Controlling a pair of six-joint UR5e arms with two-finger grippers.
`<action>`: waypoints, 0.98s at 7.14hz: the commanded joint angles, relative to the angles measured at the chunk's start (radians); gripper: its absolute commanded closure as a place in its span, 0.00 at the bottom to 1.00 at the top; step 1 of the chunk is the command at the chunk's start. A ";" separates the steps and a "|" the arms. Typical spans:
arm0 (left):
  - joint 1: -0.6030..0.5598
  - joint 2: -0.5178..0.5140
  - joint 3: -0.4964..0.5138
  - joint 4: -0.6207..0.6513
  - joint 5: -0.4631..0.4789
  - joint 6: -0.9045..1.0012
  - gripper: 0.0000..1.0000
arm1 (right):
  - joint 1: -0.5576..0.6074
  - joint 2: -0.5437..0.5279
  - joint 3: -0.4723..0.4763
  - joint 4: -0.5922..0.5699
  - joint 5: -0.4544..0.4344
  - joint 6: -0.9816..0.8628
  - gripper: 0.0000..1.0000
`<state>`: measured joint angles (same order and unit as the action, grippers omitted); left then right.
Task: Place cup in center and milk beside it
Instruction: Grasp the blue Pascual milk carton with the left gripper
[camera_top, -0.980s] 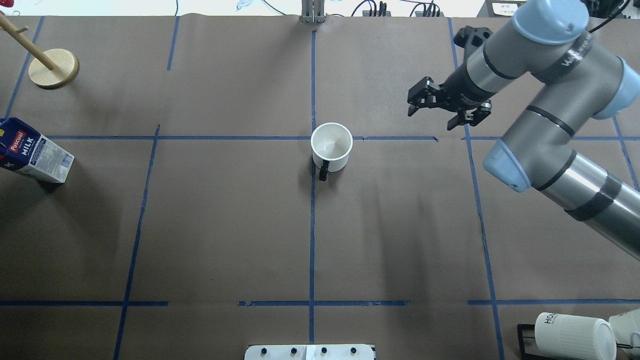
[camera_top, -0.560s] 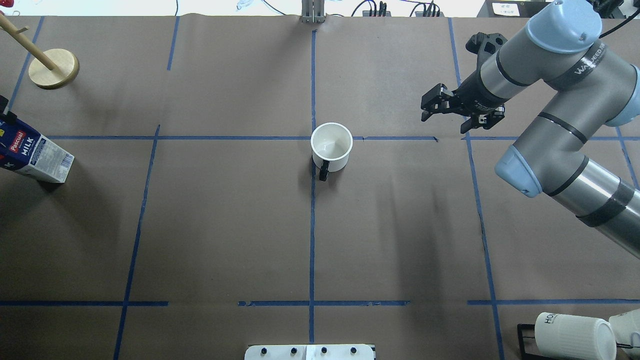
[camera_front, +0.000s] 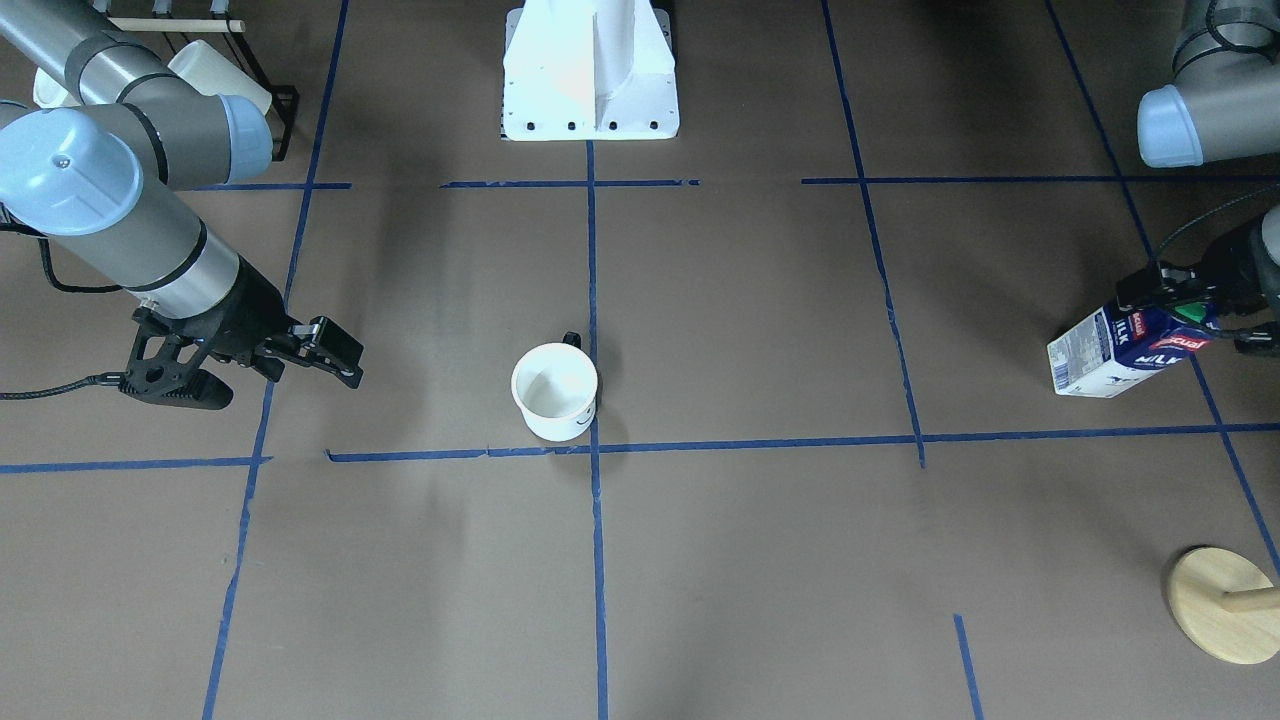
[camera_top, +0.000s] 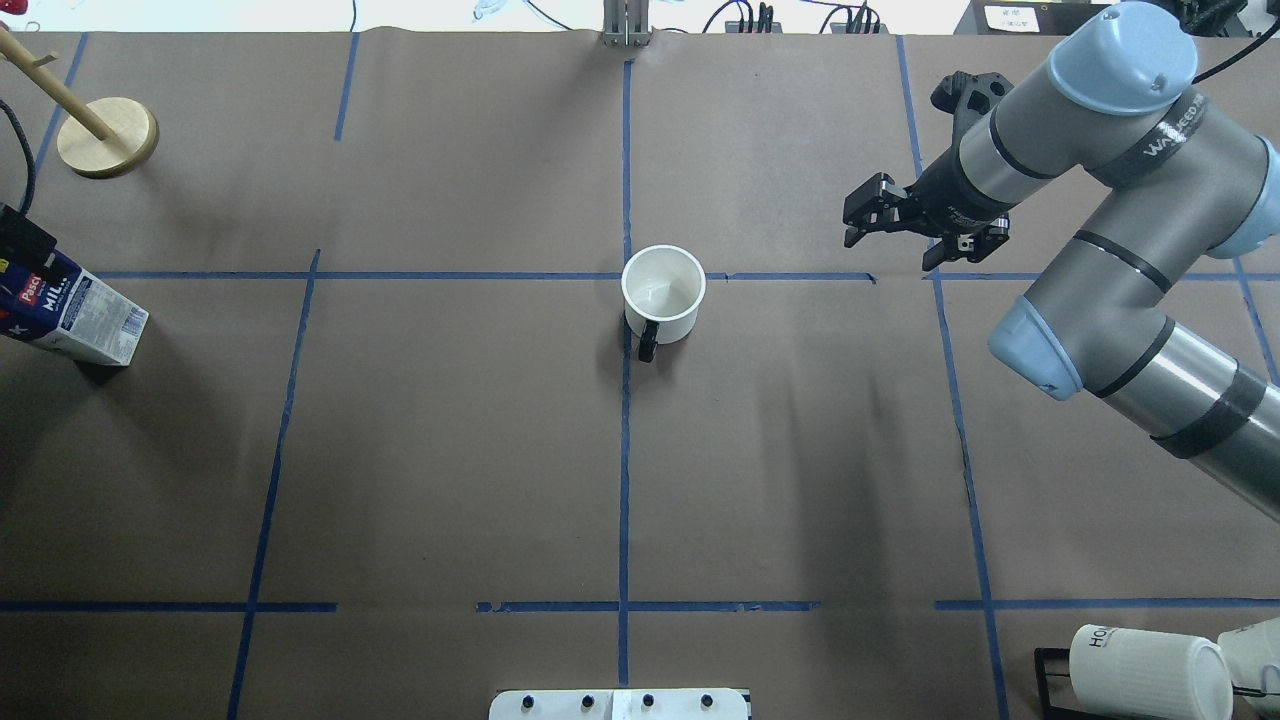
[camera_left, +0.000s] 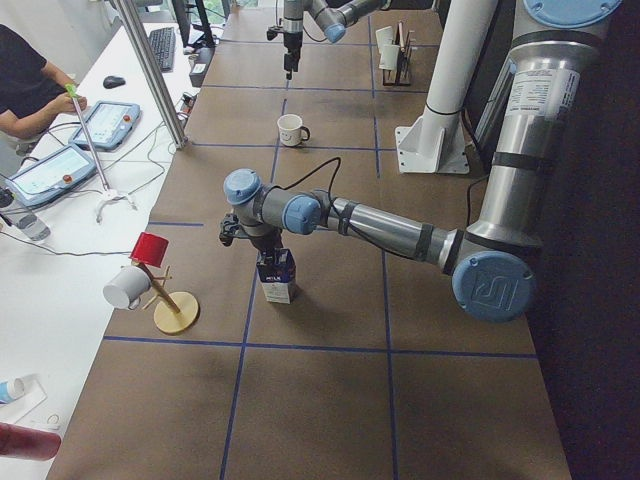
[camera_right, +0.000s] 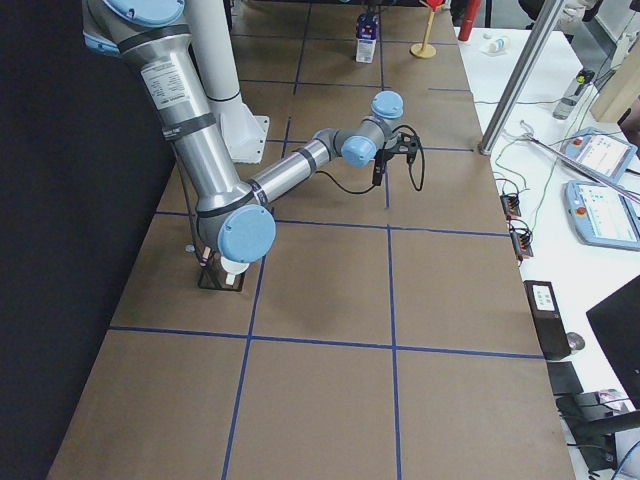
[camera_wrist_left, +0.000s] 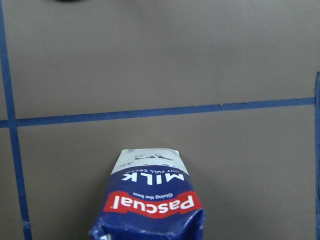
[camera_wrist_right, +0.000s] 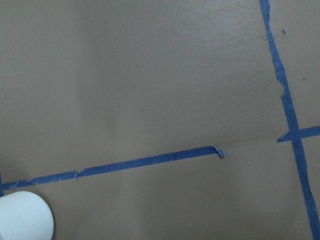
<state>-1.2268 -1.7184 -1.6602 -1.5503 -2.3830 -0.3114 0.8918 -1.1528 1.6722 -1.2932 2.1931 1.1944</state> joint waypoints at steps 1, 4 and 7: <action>0.003 -0.001 -0.001 0.001 0.002 -0.008 0.90 | -0.008 -0.001 0.000 0.000 -0.013 0.001 0.00; -0.002 -0.085 -0.195 0.070 -0.005 -0.174 0.96 | -0.010 0.001 0.007 0.000 -0.013 0.004 0.00; 0.296 -0.433 -0.154 0.127 0.001 -0.555 0.96 | -0.004 -0.054 0.069 0.000 -0.004 0.001 0.00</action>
<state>-1.0755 -2.0067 -1.8545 -1.4332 -2.3859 -0.7055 0.8868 -1.1737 1.7066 -1.2931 2.1860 1.1966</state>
